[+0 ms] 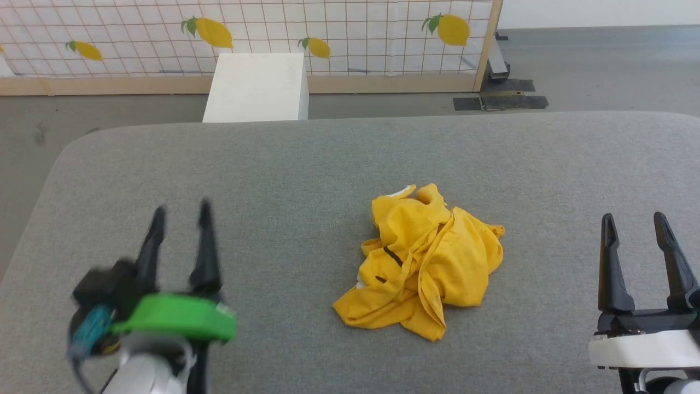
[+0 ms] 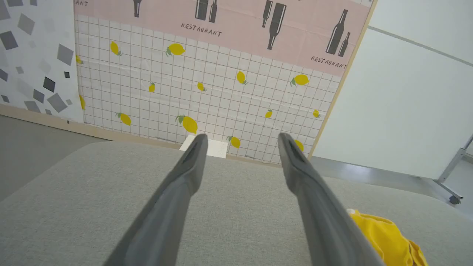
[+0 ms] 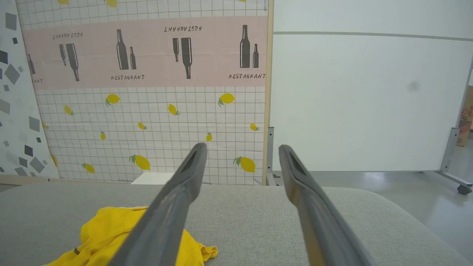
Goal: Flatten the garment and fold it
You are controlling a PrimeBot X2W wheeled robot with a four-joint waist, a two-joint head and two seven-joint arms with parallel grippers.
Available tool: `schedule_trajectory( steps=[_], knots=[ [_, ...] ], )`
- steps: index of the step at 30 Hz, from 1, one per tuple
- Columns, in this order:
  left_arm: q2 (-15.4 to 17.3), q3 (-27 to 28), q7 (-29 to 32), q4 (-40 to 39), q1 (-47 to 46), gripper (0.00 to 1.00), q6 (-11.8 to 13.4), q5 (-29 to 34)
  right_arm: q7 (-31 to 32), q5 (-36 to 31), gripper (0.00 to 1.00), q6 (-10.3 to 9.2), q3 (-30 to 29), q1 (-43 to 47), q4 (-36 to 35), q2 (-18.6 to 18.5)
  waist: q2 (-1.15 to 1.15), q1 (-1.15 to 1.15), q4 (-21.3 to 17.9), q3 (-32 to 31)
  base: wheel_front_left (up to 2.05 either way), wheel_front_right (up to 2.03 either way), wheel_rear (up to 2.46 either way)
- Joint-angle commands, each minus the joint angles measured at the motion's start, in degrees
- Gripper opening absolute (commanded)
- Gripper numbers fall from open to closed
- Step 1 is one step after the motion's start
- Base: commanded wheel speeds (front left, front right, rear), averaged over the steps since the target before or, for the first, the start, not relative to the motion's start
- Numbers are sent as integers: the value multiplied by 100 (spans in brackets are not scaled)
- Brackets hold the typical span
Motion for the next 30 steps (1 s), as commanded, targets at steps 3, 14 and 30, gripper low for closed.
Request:
schedule_trajectory(
  steps=[3,14,30],
  knots=[
    [153,424,-46,-486,765,100,174,564,7,63,100,-10,38,62,37,0,0,0,54,62,0,0,0],
    [-563,968,-49,-791,1489,100,-390,1447,344,221,100,-10,114,-176,194,0,0,0,261,296,0,0,0],
    [-1402,1361,-50,-279,914,100,-1431,1952,3588,653,100,-10,787,-1880,910,-732,0,0,601,1206,0,0,0]
  ],
)
